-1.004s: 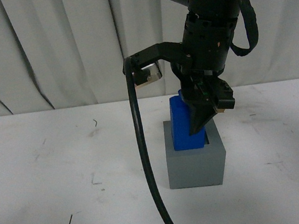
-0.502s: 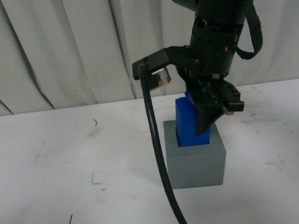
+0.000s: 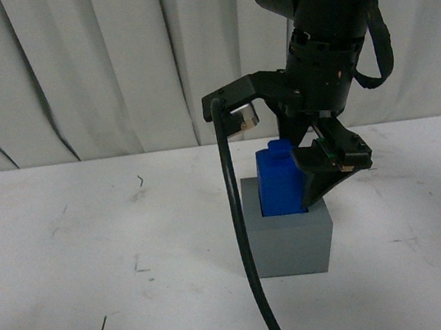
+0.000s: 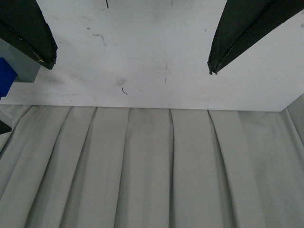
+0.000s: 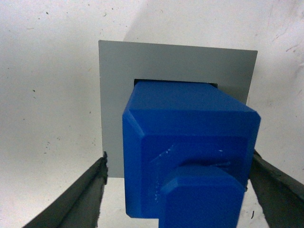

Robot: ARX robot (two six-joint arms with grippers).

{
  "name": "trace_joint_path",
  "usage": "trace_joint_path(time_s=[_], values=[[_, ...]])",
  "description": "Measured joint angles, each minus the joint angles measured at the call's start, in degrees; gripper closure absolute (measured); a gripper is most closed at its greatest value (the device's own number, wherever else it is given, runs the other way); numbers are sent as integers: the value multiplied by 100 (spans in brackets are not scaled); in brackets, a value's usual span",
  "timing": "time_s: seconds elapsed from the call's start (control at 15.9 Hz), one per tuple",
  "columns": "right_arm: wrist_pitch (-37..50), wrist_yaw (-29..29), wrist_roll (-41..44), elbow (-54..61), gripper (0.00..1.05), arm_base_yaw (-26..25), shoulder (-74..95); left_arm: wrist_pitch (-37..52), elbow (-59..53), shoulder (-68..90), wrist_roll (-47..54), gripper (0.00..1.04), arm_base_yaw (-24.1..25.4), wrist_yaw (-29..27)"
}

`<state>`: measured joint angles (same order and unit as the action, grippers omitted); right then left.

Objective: Insert blue part into gray base

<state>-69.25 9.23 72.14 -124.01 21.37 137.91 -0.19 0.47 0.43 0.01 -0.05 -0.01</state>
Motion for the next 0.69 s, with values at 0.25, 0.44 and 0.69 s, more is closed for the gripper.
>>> trace_joint_path(time_s=[0.25, 0.44, 0.69], values=[[74, 83, 9, 0, 7, -2, 0, 0, 0, 0, 0, 7, 0, 0], [140, 332, 7, 85, 6, -7, -59, 0, 0, 0, -2, 7, 0, 0], [535, 868, -131, 221, 6, -94, -542, 0, 0, 0, -2, 7, 0, 0]])
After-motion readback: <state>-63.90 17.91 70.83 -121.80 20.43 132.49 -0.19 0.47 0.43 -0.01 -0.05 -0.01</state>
